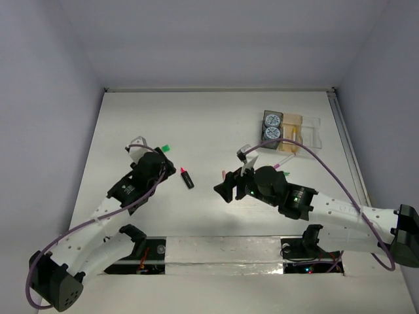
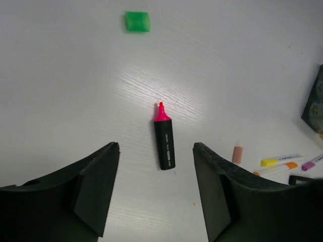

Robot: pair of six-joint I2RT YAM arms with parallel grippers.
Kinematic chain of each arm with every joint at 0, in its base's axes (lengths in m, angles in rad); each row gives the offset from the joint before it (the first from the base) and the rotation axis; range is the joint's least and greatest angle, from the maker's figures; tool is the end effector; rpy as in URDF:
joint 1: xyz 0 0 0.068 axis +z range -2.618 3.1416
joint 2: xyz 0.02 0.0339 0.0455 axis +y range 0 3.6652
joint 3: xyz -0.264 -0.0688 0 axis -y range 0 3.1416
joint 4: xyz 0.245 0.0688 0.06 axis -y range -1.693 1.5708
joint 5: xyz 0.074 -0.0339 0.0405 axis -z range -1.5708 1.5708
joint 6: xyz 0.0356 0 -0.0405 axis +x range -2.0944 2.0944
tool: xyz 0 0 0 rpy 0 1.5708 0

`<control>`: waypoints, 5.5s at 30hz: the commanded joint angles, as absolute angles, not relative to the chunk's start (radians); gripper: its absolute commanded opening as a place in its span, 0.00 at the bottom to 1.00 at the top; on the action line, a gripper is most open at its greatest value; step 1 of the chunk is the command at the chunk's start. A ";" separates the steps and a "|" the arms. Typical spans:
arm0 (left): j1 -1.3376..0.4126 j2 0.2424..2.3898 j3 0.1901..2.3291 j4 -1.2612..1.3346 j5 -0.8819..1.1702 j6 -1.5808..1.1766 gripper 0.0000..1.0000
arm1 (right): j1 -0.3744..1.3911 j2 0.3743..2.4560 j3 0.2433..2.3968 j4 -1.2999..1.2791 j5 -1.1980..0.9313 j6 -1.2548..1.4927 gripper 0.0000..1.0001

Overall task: Sort the stationery into containers
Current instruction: Place the pen at the center of the board, then pick up the pen cap from the center of the board, then place the pen cap at the center of the board, then pick up the pen from the center of the board.

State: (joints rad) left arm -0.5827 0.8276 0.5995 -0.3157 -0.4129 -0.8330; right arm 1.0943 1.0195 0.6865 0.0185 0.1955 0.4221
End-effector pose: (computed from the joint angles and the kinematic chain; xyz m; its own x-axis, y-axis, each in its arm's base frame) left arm 0.1622 -0.0898 0.2558 -0.4514 -0.5142 -0.7292 -0.1735 0.8522 -0.4936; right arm 0.1146 0.2069 0.2813 -0.4518 0.0008 -0.8921 -0.6598 0.6728 0.3348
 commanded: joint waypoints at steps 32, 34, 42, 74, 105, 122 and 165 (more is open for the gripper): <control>0.189 1.362 0.819 -0.896 -0.356 -0.615 0.65 | 0.976 0.929 0.618 -0.011 0.074 0.449 0.73; 0.219 1.390 0.824 -0.890 -0.362 -0.617 0.63 | 0.966 0.945 0.623 -0.011 0.057 0.445 0.73; 0.272 1.495 0.824 -0.831 -0.325 -0.569 0.58 | 0.937 0.936 0.623 -0.011 0.052 0.434 0.73; -0.041 1.663 0.943 -0.584 -0.032 -0.569 0.00 | 0.919 0.914 0.603 0.046 0.009 0.436 0.72; -0.545 1.931 1.485 -0.631 -0.015 -0.653 0.00 | 0.919 0.913 0.614 0.006 0.113 0.440 0.72; -0.554 1.755 1.282 -0.476 0.017 -0.591 0.44 | 0.919 0.979 0.658 -0.014 0.115 0.482 0.72; -0.535 0.350 0.615 -0.276 -0.253 -0.612 0.39 | 0.980 2.187 1.670 -0.393 0.026 0.279 0.67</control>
